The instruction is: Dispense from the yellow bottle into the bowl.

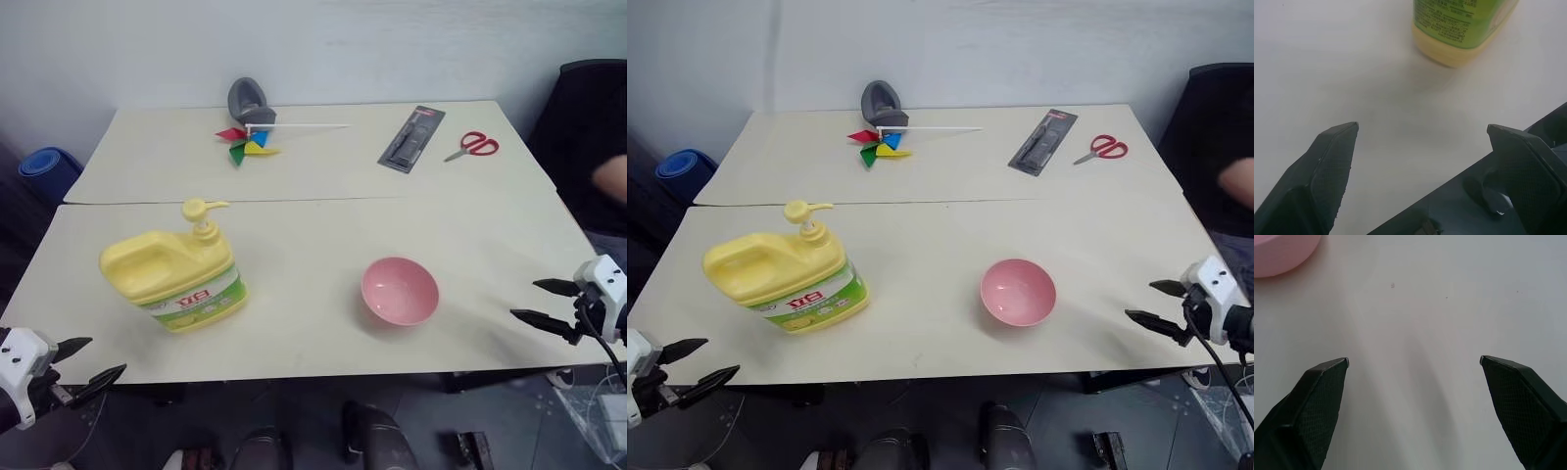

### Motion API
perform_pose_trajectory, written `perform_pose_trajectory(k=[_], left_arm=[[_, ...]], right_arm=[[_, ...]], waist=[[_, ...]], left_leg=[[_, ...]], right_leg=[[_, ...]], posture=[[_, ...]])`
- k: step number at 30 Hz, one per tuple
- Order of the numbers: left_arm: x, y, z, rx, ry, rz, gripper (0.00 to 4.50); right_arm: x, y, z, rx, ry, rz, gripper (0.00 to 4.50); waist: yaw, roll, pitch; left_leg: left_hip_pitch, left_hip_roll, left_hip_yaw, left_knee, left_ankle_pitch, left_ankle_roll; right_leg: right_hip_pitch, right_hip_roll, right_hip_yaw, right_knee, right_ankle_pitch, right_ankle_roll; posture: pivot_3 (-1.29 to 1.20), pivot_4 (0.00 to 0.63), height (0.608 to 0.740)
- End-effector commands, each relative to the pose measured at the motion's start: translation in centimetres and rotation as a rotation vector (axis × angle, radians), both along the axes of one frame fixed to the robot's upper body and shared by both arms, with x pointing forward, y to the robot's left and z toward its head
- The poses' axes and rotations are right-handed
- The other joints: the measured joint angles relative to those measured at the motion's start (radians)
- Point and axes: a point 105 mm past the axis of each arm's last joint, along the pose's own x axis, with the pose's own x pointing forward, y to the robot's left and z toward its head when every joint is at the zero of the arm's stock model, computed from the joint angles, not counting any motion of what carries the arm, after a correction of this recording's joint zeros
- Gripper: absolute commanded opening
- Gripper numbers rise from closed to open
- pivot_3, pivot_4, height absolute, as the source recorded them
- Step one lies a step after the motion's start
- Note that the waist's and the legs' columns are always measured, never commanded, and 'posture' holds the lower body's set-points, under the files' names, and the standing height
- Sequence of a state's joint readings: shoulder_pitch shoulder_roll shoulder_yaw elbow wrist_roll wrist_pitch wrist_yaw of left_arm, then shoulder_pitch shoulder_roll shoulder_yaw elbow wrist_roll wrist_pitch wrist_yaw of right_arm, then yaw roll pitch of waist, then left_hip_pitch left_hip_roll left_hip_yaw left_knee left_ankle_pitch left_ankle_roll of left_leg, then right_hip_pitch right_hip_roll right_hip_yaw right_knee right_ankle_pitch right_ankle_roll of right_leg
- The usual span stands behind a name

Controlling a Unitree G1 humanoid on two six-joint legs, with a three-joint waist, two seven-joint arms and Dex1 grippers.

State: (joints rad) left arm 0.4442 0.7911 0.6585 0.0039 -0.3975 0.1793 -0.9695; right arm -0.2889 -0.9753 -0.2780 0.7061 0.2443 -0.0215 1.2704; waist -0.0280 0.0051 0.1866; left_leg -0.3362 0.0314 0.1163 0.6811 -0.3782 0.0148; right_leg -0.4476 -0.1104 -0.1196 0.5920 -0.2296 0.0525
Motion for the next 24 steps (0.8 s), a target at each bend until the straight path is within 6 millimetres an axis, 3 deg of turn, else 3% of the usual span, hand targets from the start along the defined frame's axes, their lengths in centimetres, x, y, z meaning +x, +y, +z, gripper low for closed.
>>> perform_pose_trajectory(k=[1, 8, 14, 16, 20, 24], left_arm=[[0.2, 0.4, 0.9, 0.041, -0.030, 0.000, 4.48], [0.3, -0.8, 1.7, -0.086, -0.029, 0.003, 4.48], [-2.2, -5.3, 4.5, -0.152, 0.075, -0.265, 4.48], [-3.0, -7.4, 6.4, -0.168, 0.106, -0.400, 4.48], [-4.4, -10.4, 8.4, -0.125, 0.170, -0.621, 4.48], [-3.2, -13.1, 9.1, -0.027, 0.127, -0.750, 4.48]], right_arm=[[0.3, 0.3, 0.8, -0.015, -0.036, 0.016, 4.50], [0.1, 0.7, 1.8, 0.026, -0.030, 0.034, 4.50], [-1.6, 3.2, 4.4, 0.060, -0.037, 0.164, 4.50], [-2.8, 5.1, 4.9, 0.030, -0.024, 0.255, 4.50], [-4.4, 8.9, 5.5, -0.004, -0.023, 0.388, 4.50], [-5.1, 13.5, 4.8, -0.044, -0.025, 0.498, 4.50]], waist=[[0.000, 0.000, 0.000], [0.000, 0.000, 0.000], [0.002, 0.000, 0.000], [0.006, 0.000, 0.001], [0.009, 0.000, 0.000], [0.009, 0.000, 0.001]], left_leg=[[0.000, 0.000, 0.000, 0.000, 0.000, 0.000], [0.000, 0.000, 0.000, 0.000, 0.000, 0.000], [0.000, 0.000, 0.000, 0.000, 0.000, 0.000], [0.000, 0.000, 0.000, 0.000, 0.000, 0.000], [0.000, 0.000, -0.001, 0.001, -0.002, -0.001], [0.001, 0.001, 0.000, 0.001, 0.000, -0.003]], right_leg=[[0.000, 0.000, 0.000, 0.000, 0.000, 0.000], [0.000, 0.000, 0.000, 0.001, 0.000, 0.000], [0.000, 0.000, 0.000, 0.000, 0.000, 0.000], [0.000, 0.000, 0.001, 0.000, 0.000, 0.000], [0.001, 0.002, 0.000, 0.000, 0.000, 0.000], [0.001, 0.005, 0.003, 0.000, 0.000, 0.000]], posture=[[0.00, 0.150, 0.740], [0.00, 0.150, 0.740], [0.00, 0.150, 0.740], [0.00, 0.150, 0.740], [0.00, 0.150, 0.740], [0.00, 0.150, 0.740]])
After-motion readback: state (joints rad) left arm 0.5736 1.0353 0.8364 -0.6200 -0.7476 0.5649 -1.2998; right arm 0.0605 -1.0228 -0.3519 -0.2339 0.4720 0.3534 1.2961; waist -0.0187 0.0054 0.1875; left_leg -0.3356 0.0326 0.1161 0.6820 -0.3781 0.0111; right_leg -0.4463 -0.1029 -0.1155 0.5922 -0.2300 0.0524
